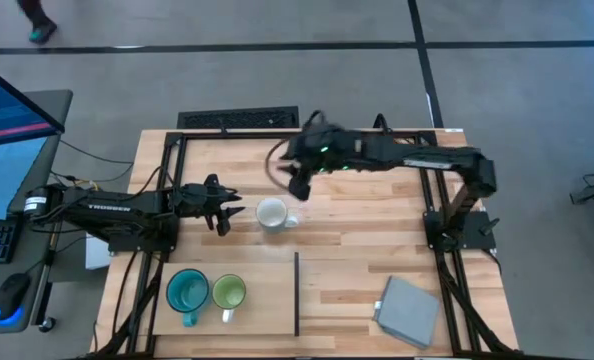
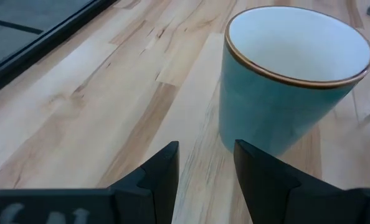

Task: Stack small to large cups/mugs on shelf
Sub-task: Put the white mug on the shelf

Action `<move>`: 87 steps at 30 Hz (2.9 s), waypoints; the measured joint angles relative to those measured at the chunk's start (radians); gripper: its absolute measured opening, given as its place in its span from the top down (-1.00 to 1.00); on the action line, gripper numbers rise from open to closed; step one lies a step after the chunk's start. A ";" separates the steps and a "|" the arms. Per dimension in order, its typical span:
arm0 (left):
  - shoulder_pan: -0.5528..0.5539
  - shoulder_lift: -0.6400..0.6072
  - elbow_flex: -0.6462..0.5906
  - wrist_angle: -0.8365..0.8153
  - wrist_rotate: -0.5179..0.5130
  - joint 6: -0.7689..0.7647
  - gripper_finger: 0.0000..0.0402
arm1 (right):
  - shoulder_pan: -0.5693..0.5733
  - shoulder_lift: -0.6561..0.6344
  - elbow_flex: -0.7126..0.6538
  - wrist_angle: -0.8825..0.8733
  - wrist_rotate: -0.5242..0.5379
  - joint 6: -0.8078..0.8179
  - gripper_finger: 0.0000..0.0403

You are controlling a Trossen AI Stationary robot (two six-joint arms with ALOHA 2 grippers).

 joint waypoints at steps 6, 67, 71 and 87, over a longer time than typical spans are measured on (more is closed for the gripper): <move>0.000 0.000 0.000 0.000 -0.001 -0.029 0.27 | -0.014 -0.157 0.000 -0.036 0.078 -0.050 0.34; 0.000 0.000 0.000 0.054 -0.004 -0.141 0.26 | -0.001 -1.022 -1.584 1.178 0.201 0.031 0.36; 0.000 0.000 0.000 0.055 -0.003 -0.112 0.15 | -0.001 -1.022 -1.584 1.178 0.201 0.031 0.36; 0.001 0.000 0.192 -0.146 0.113 -0.278 -0.12 | -0.001 -1.022 -1.584 1.156 0.202 0.031 0.36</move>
